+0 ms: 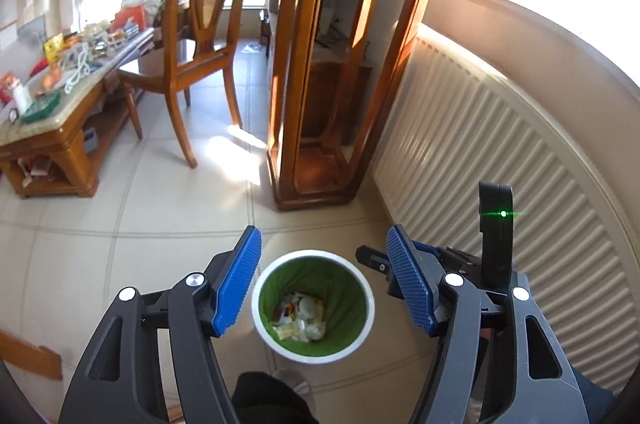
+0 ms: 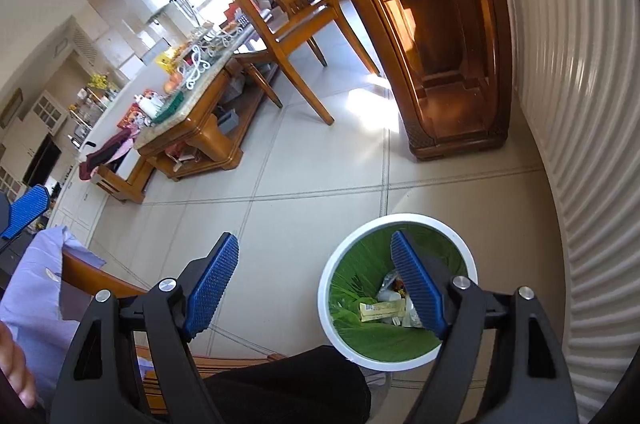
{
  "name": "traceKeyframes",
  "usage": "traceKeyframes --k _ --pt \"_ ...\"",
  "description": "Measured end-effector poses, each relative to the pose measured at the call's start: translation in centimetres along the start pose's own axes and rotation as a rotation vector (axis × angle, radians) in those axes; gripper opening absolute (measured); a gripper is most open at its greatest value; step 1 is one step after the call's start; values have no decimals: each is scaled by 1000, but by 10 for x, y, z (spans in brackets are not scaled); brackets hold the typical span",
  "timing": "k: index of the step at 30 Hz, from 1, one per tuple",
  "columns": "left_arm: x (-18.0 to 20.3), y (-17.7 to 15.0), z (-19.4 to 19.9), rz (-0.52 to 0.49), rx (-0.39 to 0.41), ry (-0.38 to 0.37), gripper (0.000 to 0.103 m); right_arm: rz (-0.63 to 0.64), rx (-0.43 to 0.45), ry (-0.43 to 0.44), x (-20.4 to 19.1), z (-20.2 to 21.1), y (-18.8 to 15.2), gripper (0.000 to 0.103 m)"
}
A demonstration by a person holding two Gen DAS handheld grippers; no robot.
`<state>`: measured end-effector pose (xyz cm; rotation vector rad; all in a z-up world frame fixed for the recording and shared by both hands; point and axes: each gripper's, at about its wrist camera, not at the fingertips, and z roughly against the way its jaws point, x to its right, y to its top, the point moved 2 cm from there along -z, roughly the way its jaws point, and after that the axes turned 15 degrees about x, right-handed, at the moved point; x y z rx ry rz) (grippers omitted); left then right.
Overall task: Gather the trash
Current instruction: 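Move both tools back from the bin to the table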
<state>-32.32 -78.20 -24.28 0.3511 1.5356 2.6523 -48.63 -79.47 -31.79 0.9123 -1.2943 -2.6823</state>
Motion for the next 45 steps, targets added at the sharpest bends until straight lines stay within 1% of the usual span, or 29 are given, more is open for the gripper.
traceKeyframes --k 5,6,7,8,10,12,15,17,20,21,23,24,27,29,30,31,33,36,37,39,40,41,43,45 --pt "4 24 74 -9 96 13 69 56 63 71 -53 30 15 78" --pt "3 28 91 -7 117 21 70 72 73 87 -66 36 19 78" --pt "1 32 110 -3 140 33 77 87 83 104 -79 41 21 79" --pt "-1 34 129 1 168 47 81 104 93 127 -95 46 24 79" --pt "-8 38 172 6 222 84 83 145 109 184 -132 55 30 79" --pt "-20 40 218 17 261 137 84 199 122 254 -176 63 34 79" --pt "-52 41 293 40 313 261 87 296 114 377 -254 72 34 79" --pt "-83 37 349 80 348 369 88 356 96 482 -312 78 28 79" --pt "-138 23 437 168 369 514 88 431 28 654 -400 83 14 79" --pt "-156 15 466 179 366 571 88 453 2 710 -427 85 8 79" --pt "-194 -4 527 204 349 668 88 501 -66 818 -484 86 -9 78" --pt "-215 -19 556 231 336 722 88 532 -99 866 -512 87 -18 78" --pt "-281 -72 638 311 282 933 88 657 -185 1001 -597 92 -53 78" --pt "-327 -110 685 411 253 1018 88 759 -232 1090 -650 94 -83 78" --pt "-347 -127 706 460 244 1050 88 811 -249 1128 -677 95 -99 78" --pt "-365 -142 725 489 237 1070 88 857 -267 1168 -702 97 -115 78" --pt "-395 -161 752 512 208 1129 88 940 -298 1237 -748 98 -147 78" --pt "-426 -179 772 526 170 1151 88 1054 -324 1316 -803 108 -192 78" --pt "-436 -182 774 523 148 1146 88 1089 -330 1336 -815 111 -208 78" --pt "-448 -191 774 515 100 1123 83 1133 -346 1371 -841 112 -232 78" --pt "-453 -194 770 514 79 1103 78 1154 -352 1392 -851 112 -243 78" --pt "-459 -198 768 517 64 1086 75 1176 -355 1407 -862 110 -251 78" --pt "-466 -205 764 515 35 1072 74 1217 -346 1422 -880 104 -268 78" --pt "-473 -210 758 523 31 1050 74 1240 -360 1435 -897 96 -284 78"
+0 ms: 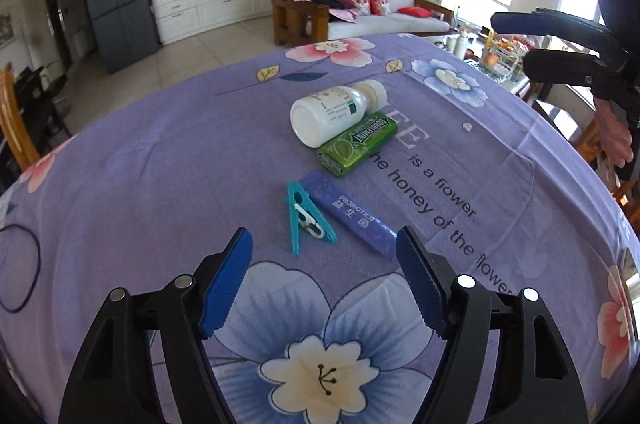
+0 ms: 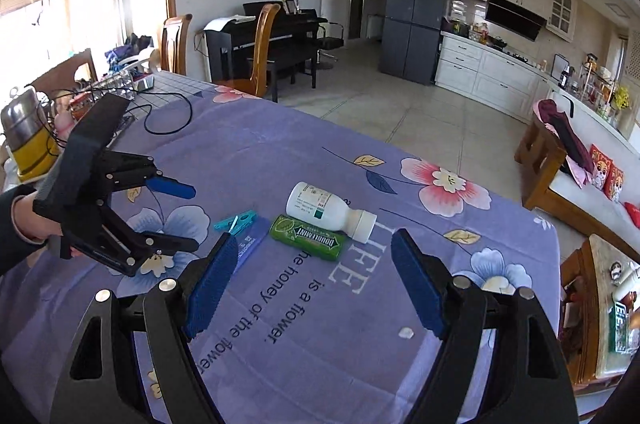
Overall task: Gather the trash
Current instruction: 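Move both tools back from the bin to the table, then grasp the teal clothespin with the left gripper while the right grasps the white bottle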
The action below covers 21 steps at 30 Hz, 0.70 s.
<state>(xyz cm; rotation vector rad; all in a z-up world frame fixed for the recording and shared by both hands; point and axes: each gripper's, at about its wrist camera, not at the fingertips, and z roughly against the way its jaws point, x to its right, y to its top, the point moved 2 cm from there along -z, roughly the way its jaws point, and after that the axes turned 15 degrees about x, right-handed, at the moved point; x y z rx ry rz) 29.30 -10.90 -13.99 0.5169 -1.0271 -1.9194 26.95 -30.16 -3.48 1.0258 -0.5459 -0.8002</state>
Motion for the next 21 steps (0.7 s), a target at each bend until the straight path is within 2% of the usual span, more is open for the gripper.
traceKeyframes --k 7,9,15,21 --pt "1 -8 -24 15 -18 -46 74 79 -42 70 5 -65 6 78" --pt "1 -10 -32 17 -28 -58 70 111 -62 79 4 -81 4 78" --pt "-5 -17 -45 28 -36 -56 70 141 -115 127 7 -112 -5 78" --pt "-12 -17 -43 42 -25 -40 63 162 -155 180 6 -133 -12 78"
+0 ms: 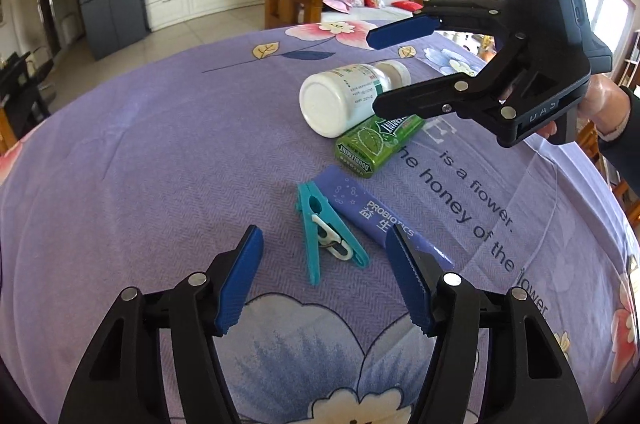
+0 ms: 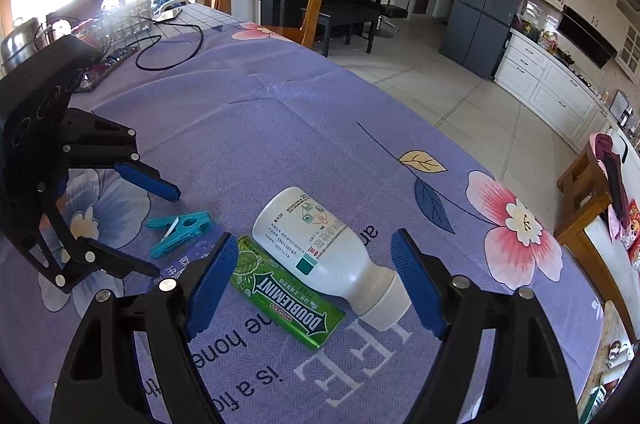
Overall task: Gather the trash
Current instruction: 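Grasp the teal clothespin with the left gripper while the right grasps the white bottle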
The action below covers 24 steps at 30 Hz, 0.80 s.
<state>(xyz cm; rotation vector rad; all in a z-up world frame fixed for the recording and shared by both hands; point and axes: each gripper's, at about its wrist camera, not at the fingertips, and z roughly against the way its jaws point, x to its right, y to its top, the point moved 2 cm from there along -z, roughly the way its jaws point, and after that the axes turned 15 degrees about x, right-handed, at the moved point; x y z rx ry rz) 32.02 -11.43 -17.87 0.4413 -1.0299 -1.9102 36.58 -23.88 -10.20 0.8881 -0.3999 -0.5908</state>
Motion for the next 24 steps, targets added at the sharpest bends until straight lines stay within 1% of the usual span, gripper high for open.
traceKeyframes --k 3,4,6,7,8,10,11,13,16,19,24 --pt "2 -1 1 -20 -3 19 58 12 -21 3 2 -10 -3 78" --pt "2 -1 1 -31 -5 31 55 14 -28 2 3 -13 -4 78" --pt "3 -1 1 -49 -6 61 45 5 -38 13 6 -18 -7 78" --pt "3 0 2 -52 -5 67 35 -11 -40 18 9 -19 -7 77" --pt "3 0 2 -50 -4 67 30 -28 -40 24 12 -21 -7 77" --pt "2 0 5 -44 -3 61 30 -73 -42 61 15 -24 -8 70" --pt "2 0 5 -46 -3 60 30 -93 -45 71 17 -24 -8 61" --pt "2 1 5 -48 -3 56 30 -75 -61 39 17 -27 -9 51" --pt "0 1 8 -47 2 50 30 -98 -57 30 20 -25 -10 48" --pt "-4 2 14 -37 24 46 30 -116 -44 18 22 -21 -14 47" --pt "-1 2 18 -44 37 50 30 -160 -3 -11 25 -6 -16 46"
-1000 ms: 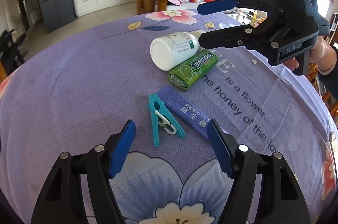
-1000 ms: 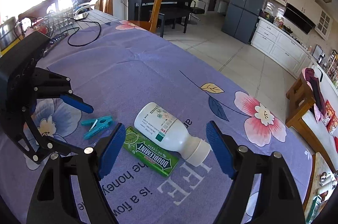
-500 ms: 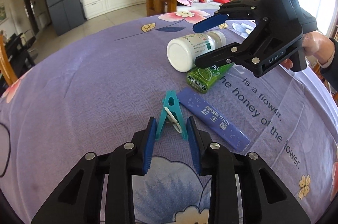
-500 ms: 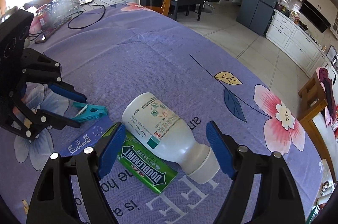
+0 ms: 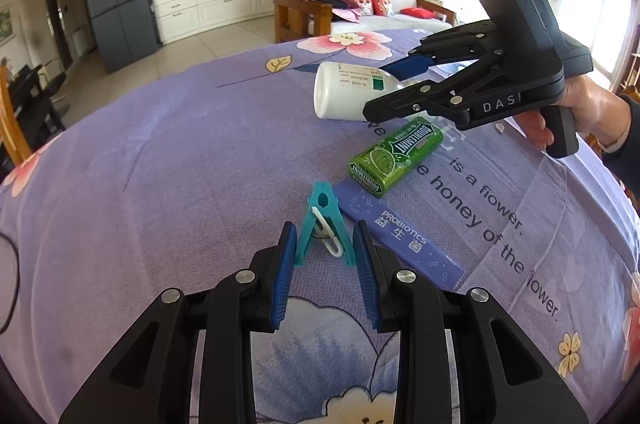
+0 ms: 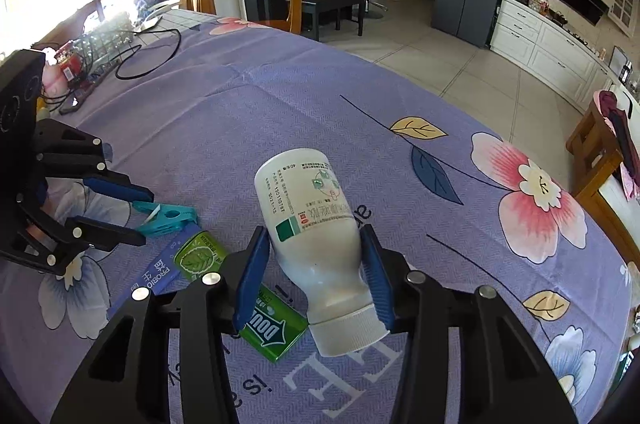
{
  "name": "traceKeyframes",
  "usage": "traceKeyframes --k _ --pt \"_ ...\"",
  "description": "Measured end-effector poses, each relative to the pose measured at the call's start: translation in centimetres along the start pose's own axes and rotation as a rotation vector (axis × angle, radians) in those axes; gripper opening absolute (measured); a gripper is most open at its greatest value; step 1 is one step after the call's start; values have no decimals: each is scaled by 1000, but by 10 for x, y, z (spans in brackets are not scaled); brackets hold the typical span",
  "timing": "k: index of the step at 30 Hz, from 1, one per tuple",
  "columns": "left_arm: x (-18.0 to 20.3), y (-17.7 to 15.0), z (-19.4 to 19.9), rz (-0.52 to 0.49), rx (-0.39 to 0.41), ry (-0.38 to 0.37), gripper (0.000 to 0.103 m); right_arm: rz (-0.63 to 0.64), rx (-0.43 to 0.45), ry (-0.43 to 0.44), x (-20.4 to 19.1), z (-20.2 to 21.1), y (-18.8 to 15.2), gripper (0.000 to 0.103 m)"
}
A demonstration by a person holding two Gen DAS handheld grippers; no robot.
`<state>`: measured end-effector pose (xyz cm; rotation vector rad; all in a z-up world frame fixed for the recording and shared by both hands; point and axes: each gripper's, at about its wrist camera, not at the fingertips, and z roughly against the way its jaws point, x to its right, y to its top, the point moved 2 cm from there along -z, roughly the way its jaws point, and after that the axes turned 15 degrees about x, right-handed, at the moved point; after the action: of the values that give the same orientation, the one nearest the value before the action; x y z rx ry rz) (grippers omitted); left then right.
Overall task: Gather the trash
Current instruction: 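Grasp the teal clothespin with the left gripper while the right grasps the white bottle, then carry the clothespin and white bottle with both grippers over the bin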
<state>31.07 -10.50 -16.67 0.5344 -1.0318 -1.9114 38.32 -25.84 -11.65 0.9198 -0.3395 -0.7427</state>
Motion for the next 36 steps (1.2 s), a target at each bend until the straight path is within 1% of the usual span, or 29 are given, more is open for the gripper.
traceKeyframes --k 3,9,12,14,17,19,24,26,29,32,34,36 --pt "2 -4 -4 -5 -41 0 30 -42 28 0 2 15 3 46" --pt "2 -4 -4 -25 -62 15 30 -129 99 0 3 54 7 46" --pt "5 -6 -4 -47 -45 43 30 -154 122 -5 0 75 6 46" --pt "10 -5 1 -67 -26 54 28 -172 133 -8 -3 92 4 46" --pt "17 -1 18 -45 31 43 27 -169 150 -30 -9 121 -1 46" --pt "24 3 29 -46 55 39 27 -179 161 -38 -13 141 -3 46" --pt "54 22 59 -52 124 24 27 -185 209 -75 -27 195 -12 46" --pt "76 30 70 -65 146 4 27 -192 232 -86 -34 220 -19 46" --pt "122 41 91 -86 190 -61 27 -210 277 -107 -46 264 -36 46" --pt "182 52 110 -106 246 -160 27 -236 332 -146 -61 320 -65 46" --pt "228 56 122 -118 283 -244 27 -262 374 -182 -72 365 -92 46" --pt "277 57 134 -128 312 -341 28 -292 416 -243 -84 413 -125 46"
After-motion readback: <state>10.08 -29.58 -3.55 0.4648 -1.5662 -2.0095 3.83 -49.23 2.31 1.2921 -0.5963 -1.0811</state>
